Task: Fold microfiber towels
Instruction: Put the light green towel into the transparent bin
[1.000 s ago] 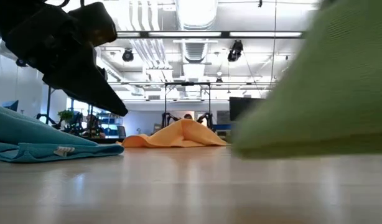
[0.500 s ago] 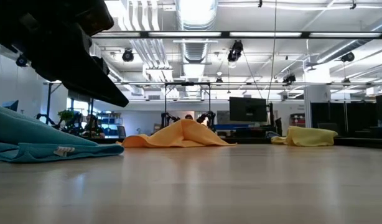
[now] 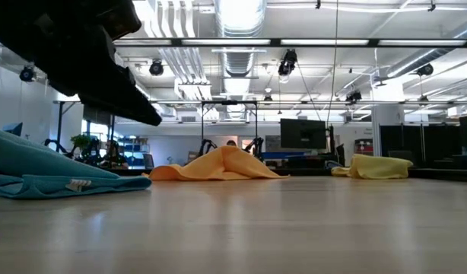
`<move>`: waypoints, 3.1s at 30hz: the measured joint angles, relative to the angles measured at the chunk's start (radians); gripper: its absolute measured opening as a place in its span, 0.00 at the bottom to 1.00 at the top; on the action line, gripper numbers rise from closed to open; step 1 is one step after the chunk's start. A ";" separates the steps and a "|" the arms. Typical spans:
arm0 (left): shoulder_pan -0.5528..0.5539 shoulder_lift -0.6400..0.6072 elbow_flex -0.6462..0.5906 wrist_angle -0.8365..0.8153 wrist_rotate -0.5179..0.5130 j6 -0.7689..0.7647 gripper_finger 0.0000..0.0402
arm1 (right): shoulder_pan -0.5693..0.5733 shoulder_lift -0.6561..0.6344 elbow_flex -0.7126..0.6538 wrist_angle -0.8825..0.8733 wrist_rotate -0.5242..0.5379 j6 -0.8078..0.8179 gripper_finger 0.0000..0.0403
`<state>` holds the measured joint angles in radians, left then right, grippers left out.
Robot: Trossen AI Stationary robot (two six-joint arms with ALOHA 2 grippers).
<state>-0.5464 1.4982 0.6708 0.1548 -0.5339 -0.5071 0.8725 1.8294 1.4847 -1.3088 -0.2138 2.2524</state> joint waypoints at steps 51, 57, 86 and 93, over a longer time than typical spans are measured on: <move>0.009 0.001 -0.001 0.135 0.005 0.101 0.47 | 0.051 0.046 -0.047 0.043 0.144 0.023 0.44; 0.009 0.001 -0.002 0.135 0.006 0.098 0.47 | 0.050 0.006 -0.141 0.181 0.167 0.028 0.44; 0.010 0.001 -0.002 0.136 0.006 0.096 0.47 | 0.052 -0.055 -0.292 0.278 0.069 -0.050 0.04; 0.010 0.001 -0.002 0.136 0.005 0.096 0.47 | 0.040 -0.061 -0.205 0.240 0.273 -0.161 0.03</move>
<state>-0.5362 1.4990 0.6689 0.2909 -0.5285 -0.4107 0.9128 1.7685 1.2801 -1.0683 0.0593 2.0917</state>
